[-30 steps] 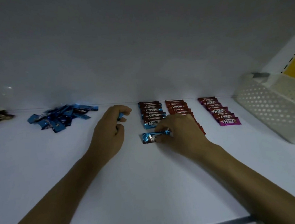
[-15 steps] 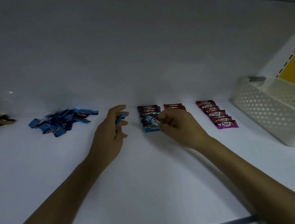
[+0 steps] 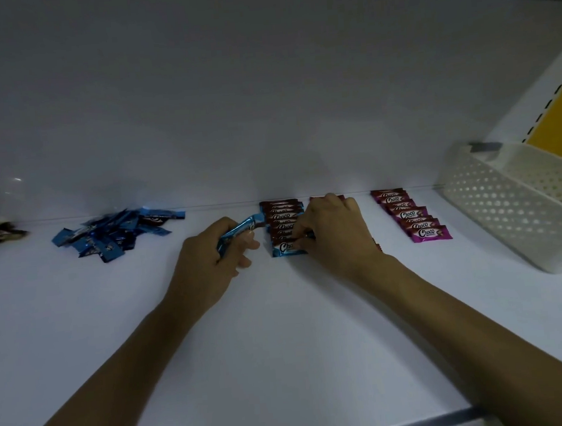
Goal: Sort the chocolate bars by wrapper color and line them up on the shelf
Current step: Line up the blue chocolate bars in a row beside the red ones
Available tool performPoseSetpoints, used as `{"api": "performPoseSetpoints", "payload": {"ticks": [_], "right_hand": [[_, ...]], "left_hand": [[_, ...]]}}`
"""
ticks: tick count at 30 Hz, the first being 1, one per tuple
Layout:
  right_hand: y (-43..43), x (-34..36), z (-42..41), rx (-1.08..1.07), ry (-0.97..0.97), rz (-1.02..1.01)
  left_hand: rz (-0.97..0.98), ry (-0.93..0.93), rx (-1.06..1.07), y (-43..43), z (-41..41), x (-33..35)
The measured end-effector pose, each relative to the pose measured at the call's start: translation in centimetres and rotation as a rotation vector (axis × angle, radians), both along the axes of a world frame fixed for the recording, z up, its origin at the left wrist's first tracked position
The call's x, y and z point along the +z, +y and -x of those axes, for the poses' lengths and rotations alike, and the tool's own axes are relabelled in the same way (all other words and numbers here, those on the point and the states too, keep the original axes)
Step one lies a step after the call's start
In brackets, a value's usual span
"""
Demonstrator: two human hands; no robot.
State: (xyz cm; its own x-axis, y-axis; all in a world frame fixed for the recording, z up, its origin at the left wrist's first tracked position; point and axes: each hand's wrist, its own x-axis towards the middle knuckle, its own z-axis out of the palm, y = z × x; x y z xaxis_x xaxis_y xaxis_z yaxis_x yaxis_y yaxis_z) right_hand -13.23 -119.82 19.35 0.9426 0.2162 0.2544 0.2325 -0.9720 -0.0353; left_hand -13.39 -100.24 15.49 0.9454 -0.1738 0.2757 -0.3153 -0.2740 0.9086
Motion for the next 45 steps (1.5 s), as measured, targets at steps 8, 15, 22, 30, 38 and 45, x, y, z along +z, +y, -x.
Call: {"api": "performPoseSetpoints", "payload": {"ticks": [8, 15, 22, 30, 38, 45], "right_hand": [[1.1, 0.9, 1.8, 0.112, 0.154, -0.957], [2.5, 1.5, 2.3, 0.166, 0.423, -1.313], [-0.4, 0.9, 1.5, 0.061, 0.201, -1.071], [-1.8, -0.7, 2.1, 0.115, 0.118, -0.203], [-0.6, -0.7, 1.1, 0.072, -0.021, -0.105], [0.9, -1.5, 1.3, 0.131, -0.113, -0.217]], "left_hand": [[0.365, 0.237, -0.138, -0.6, 0.7, 2.6], [0.191, 0.154, -0.141, -0.5, 0.7, 2.2], [0.219, 0.122, 0.001, -0.1, -0.5, 0.7], [0.192, 0.123, 0.006, -0.4, -0.8, -0.1], [0.504, 0.261, -0.01, -0.2, -0.3, 1.7], [0.85, 0.527, -0.132, 0.4, -0.3, 2.4]]}}
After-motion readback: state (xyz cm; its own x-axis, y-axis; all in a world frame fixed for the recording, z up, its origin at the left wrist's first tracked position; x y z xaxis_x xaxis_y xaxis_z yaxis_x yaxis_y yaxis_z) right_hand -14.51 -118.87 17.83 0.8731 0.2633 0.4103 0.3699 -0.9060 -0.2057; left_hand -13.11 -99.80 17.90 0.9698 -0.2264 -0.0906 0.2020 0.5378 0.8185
